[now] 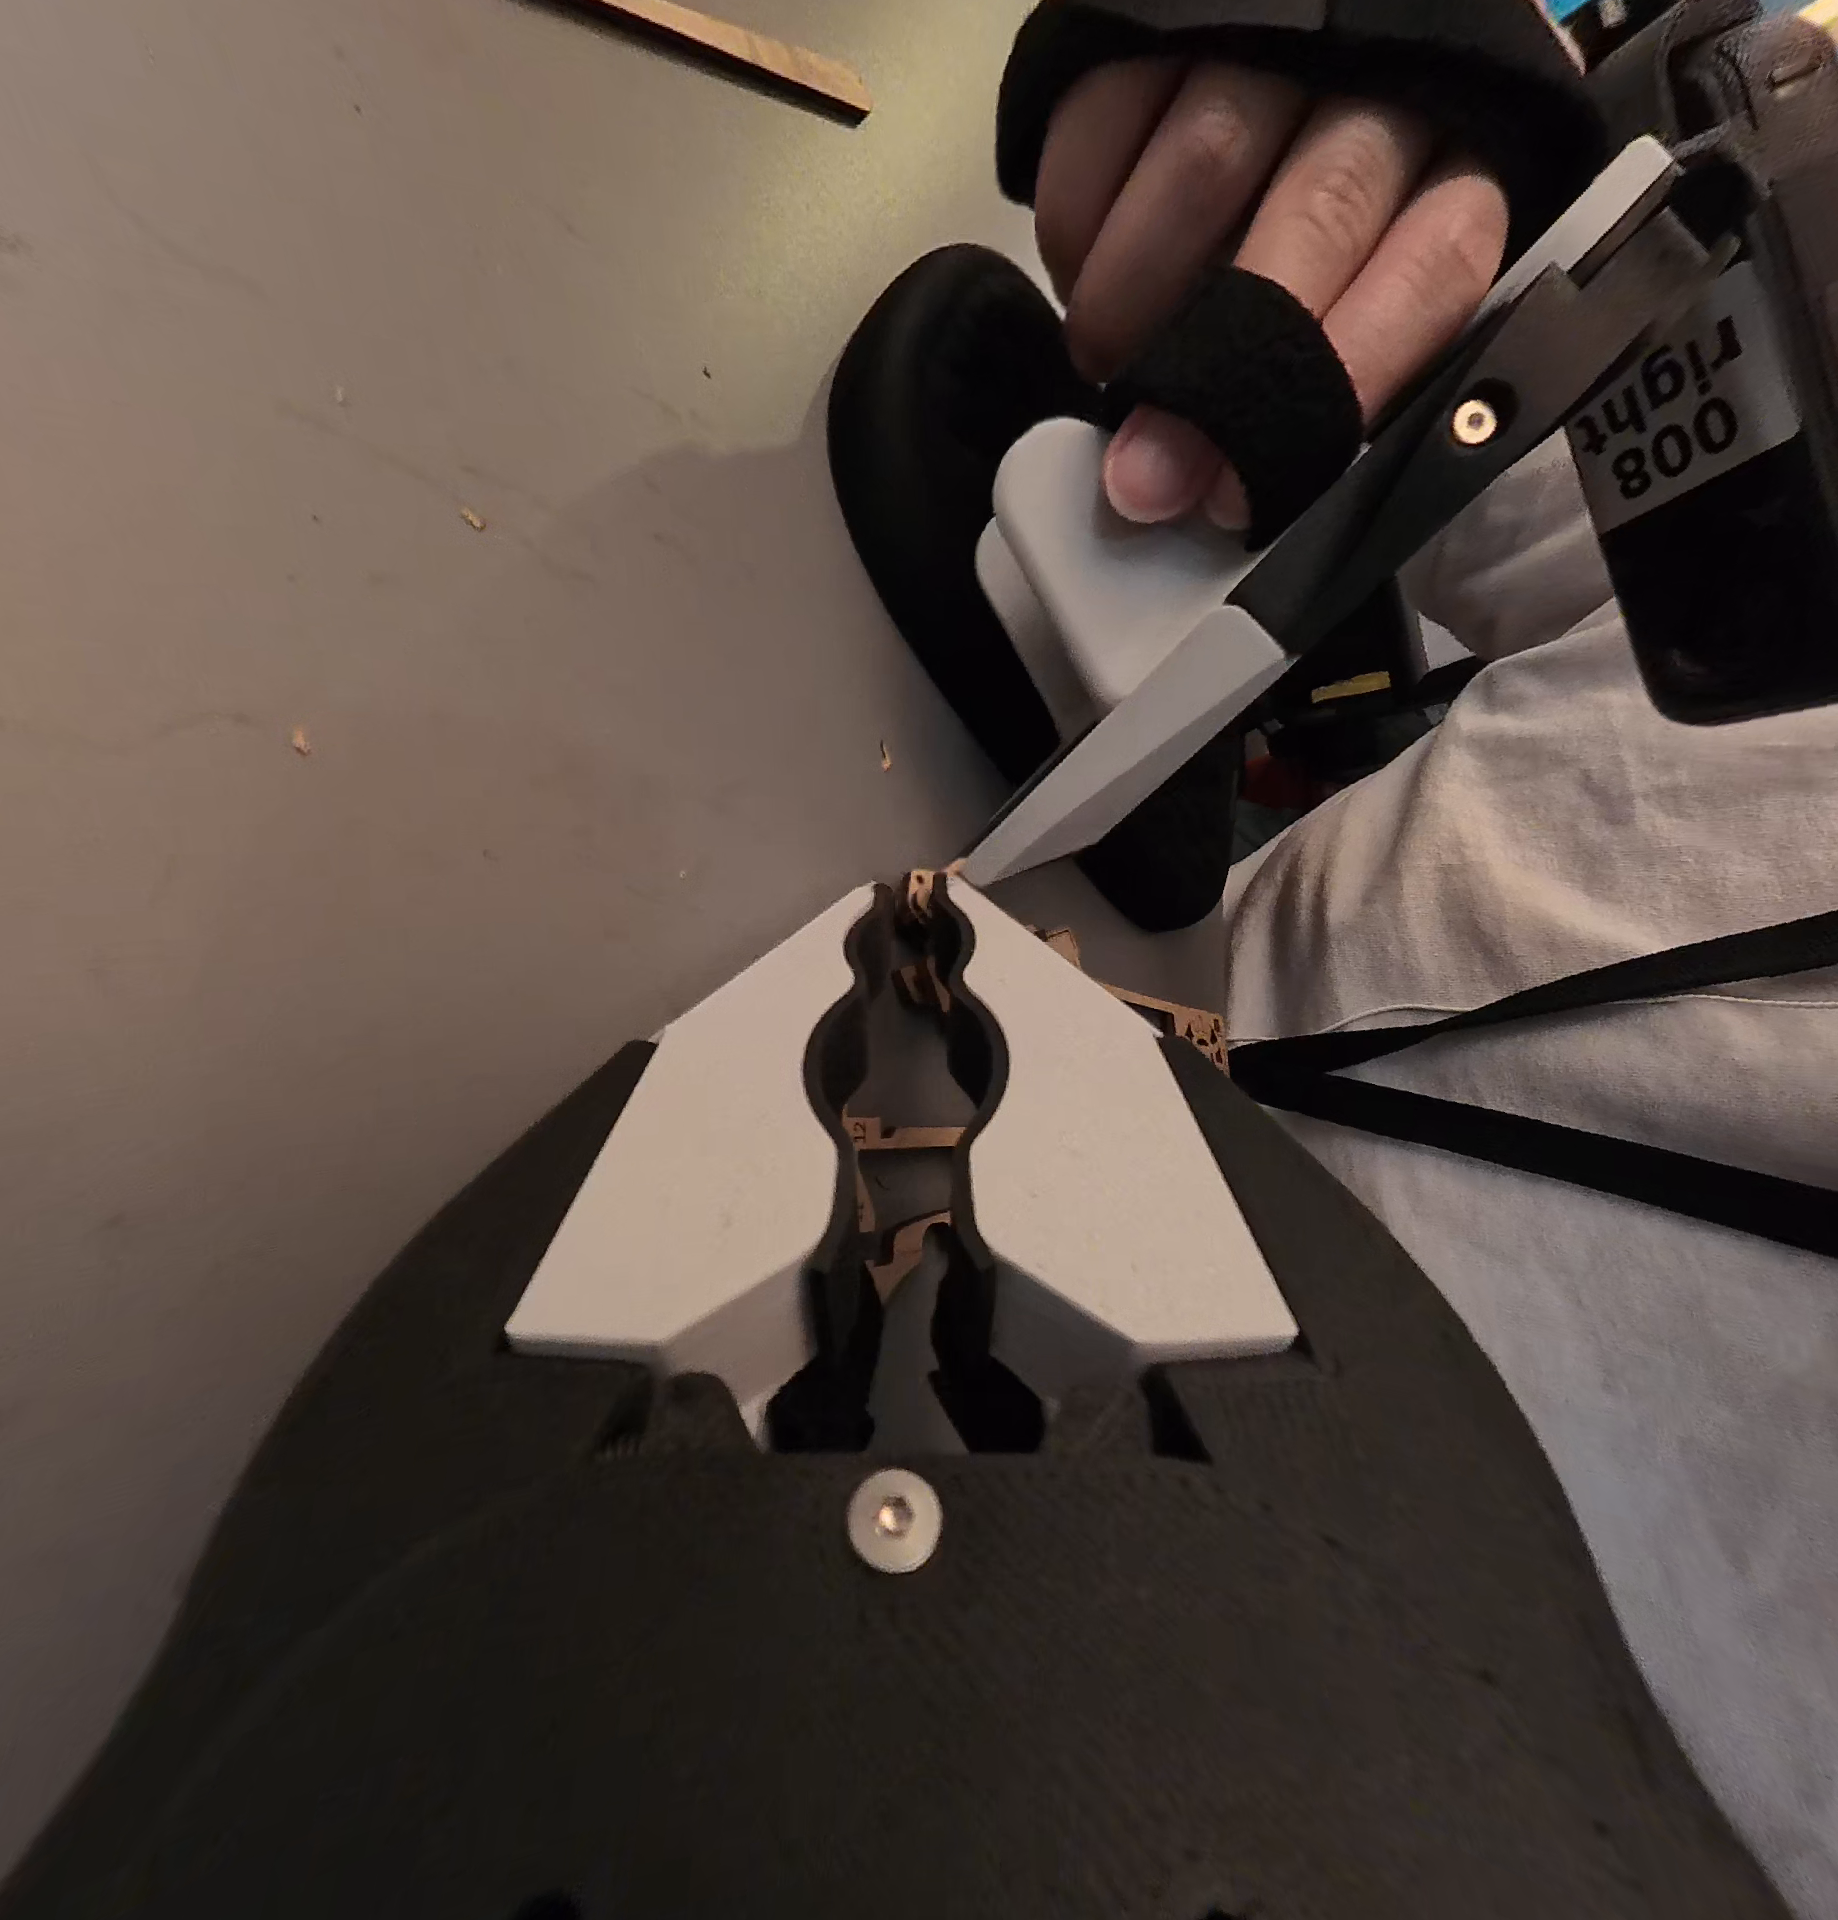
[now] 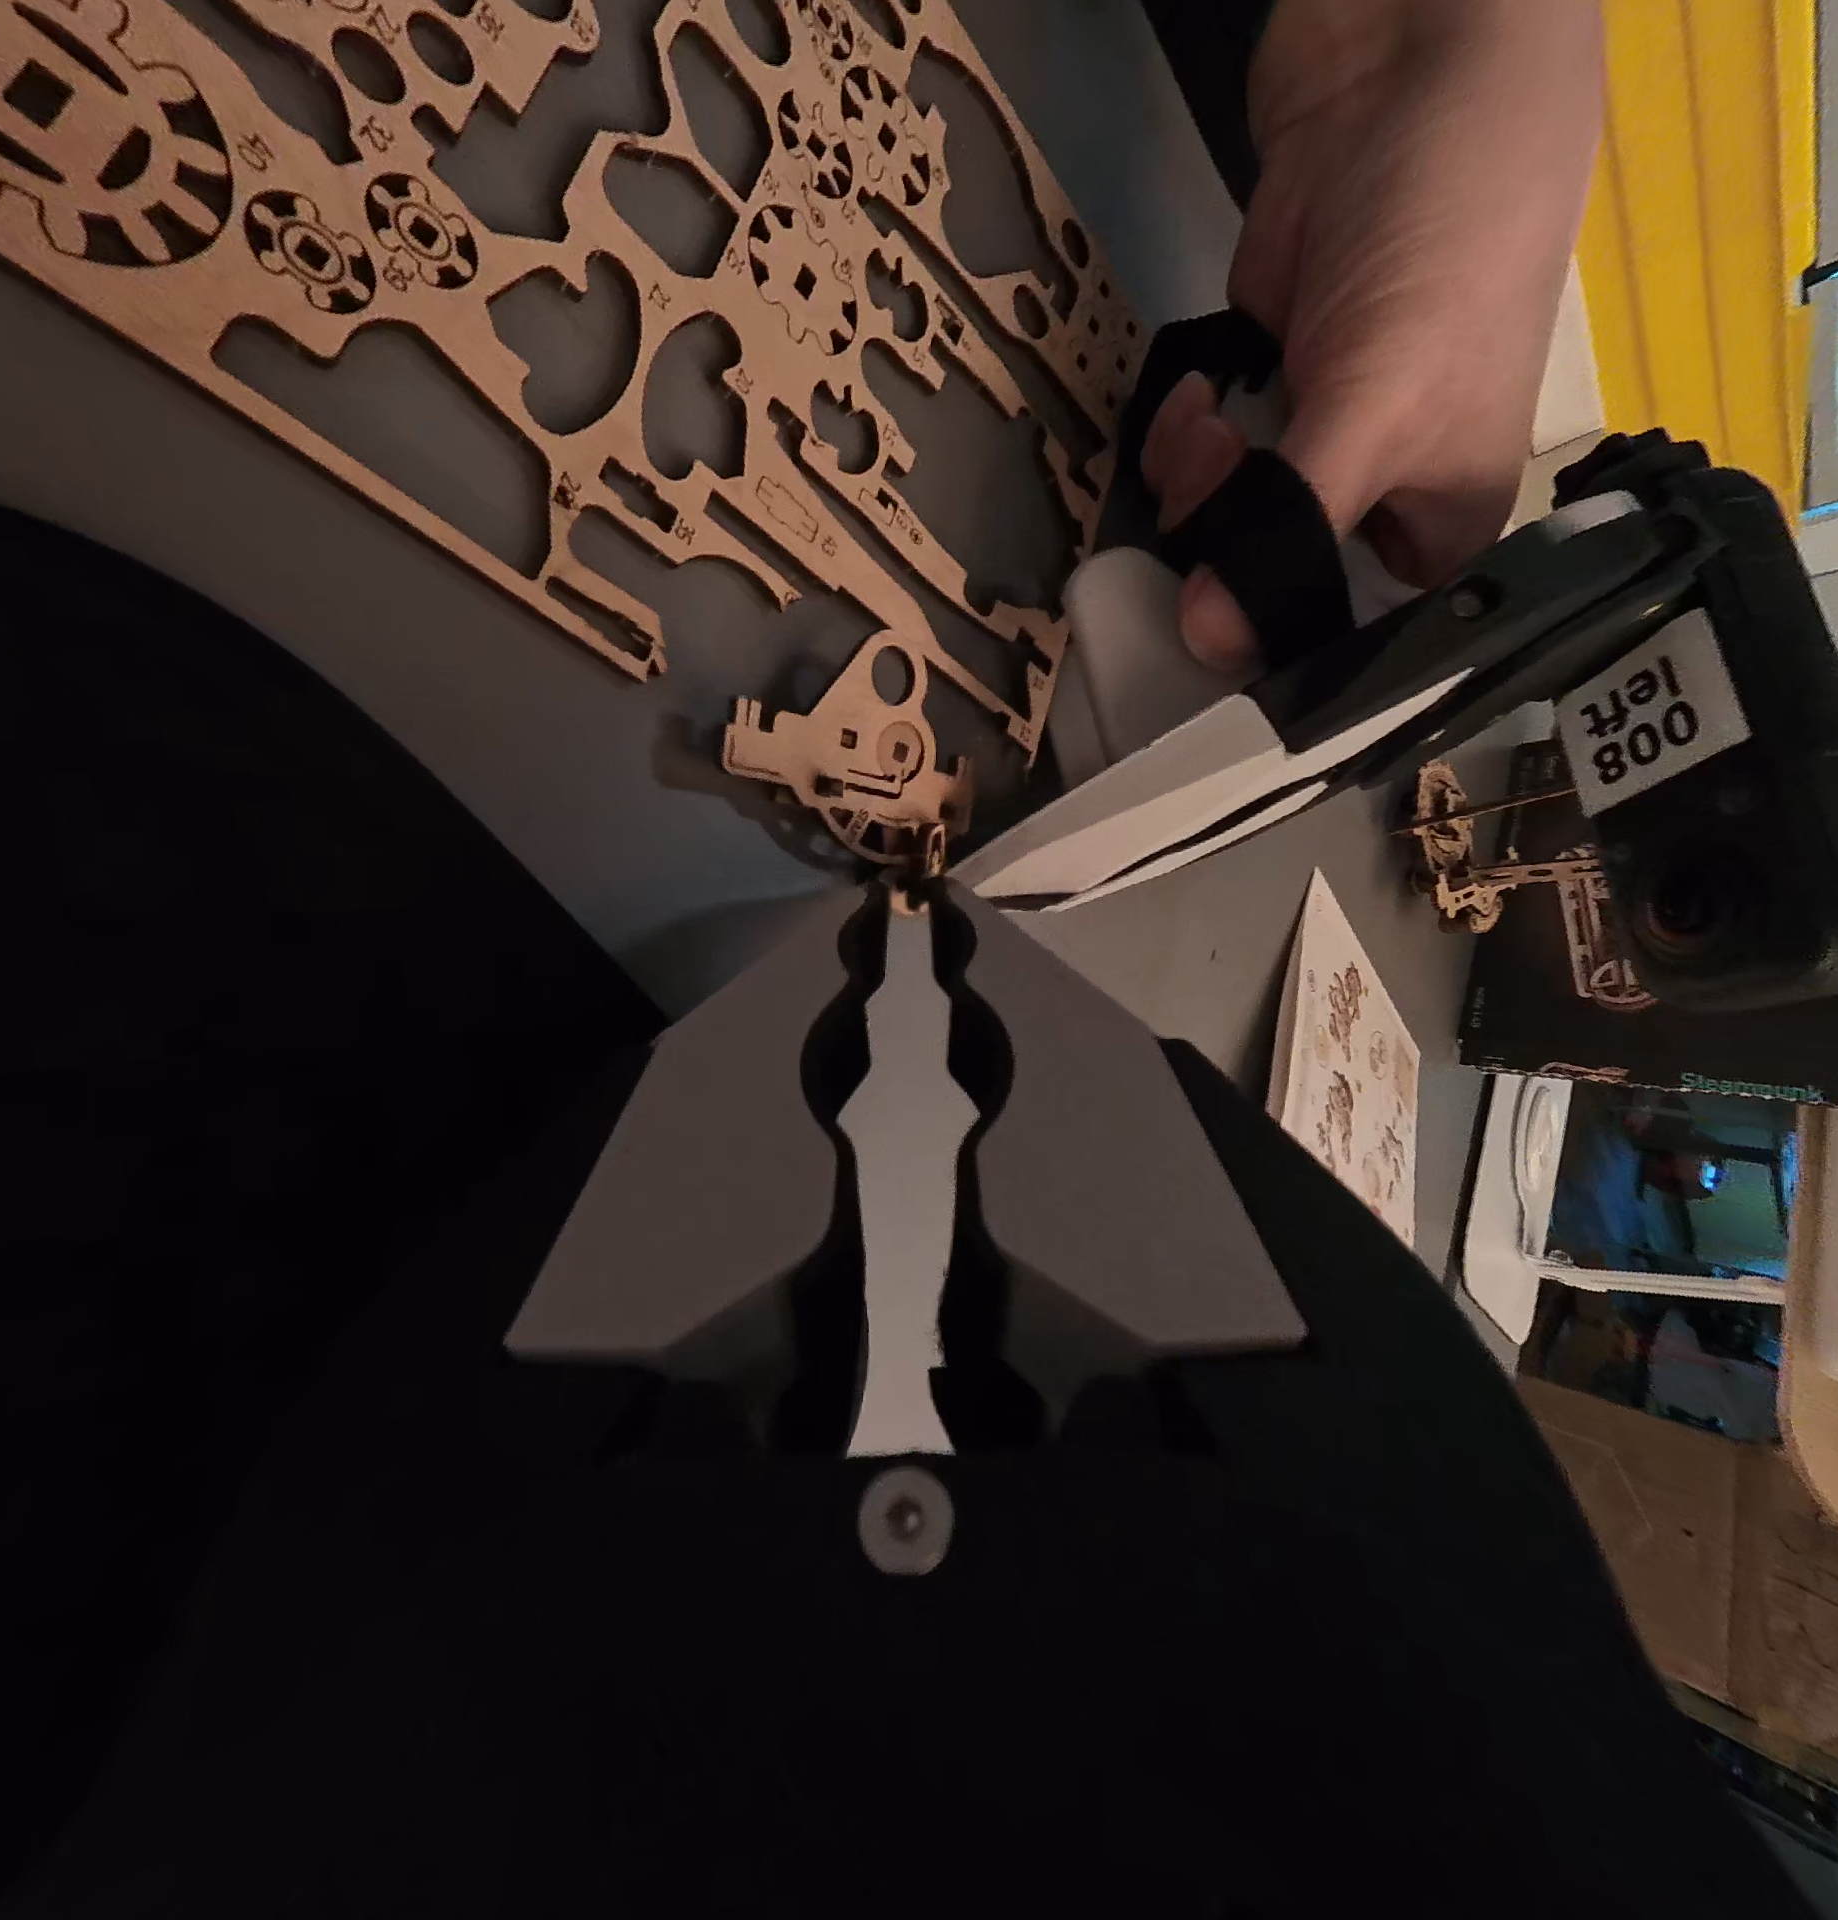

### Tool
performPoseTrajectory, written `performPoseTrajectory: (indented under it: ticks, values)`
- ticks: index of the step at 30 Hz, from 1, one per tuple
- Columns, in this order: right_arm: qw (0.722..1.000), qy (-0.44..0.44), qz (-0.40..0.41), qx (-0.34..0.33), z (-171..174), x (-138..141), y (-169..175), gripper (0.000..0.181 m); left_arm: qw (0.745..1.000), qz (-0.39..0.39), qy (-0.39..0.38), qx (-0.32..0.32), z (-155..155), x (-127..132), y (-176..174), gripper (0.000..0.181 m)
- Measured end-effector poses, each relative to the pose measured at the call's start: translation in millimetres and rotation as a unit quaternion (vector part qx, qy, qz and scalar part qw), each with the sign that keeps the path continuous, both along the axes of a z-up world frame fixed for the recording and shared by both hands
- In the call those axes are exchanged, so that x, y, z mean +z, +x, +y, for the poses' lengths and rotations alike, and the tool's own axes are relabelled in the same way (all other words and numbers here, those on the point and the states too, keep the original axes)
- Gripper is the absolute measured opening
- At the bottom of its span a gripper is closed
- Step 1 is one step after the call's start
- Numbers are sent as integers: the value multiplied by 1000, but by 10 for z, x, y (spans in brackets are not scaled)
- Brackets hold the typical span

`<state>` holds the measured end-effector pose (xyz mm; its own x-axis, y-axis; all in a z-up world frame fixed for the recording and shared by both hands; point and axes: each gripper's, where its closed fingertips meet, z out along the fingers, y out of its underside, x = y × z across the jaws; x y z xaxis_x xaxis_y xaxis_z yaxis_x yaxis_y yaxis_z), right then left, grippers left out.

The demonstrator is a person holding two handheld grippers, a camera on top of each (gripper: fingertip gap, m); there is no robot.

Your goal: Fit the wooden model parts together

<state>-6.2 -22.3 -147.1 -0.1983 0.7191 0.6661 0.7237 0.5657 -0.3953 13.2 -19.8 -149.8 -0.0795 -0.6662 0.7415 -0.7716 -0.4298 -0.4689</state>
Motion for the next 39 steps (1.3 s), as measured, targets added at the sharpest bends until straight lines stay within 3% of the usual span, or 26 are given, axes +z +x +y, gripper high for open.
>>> performPoseTrajectory:
  ticks: [8, 16, 22, 39]
  values:
    - [998, 55, 4, 9, -10, 45, -18, 2, 1000, 0, -3, -1, -12, 2, -1, 4]
    - [994, 103, 24, 4, -25, 134, -62, 1, 999, -5, -36, 17, 55, 54, -18, 14]
    - [990, 141, 2, -10, -10, 63, -74, 1, 999, 12, -42, 0, 5, 39, -86, 16]
    - [990, 140, -35, 8, -55, -11, -75, 2, 998, 32, -29, -38, -132, 4, -185, 9]
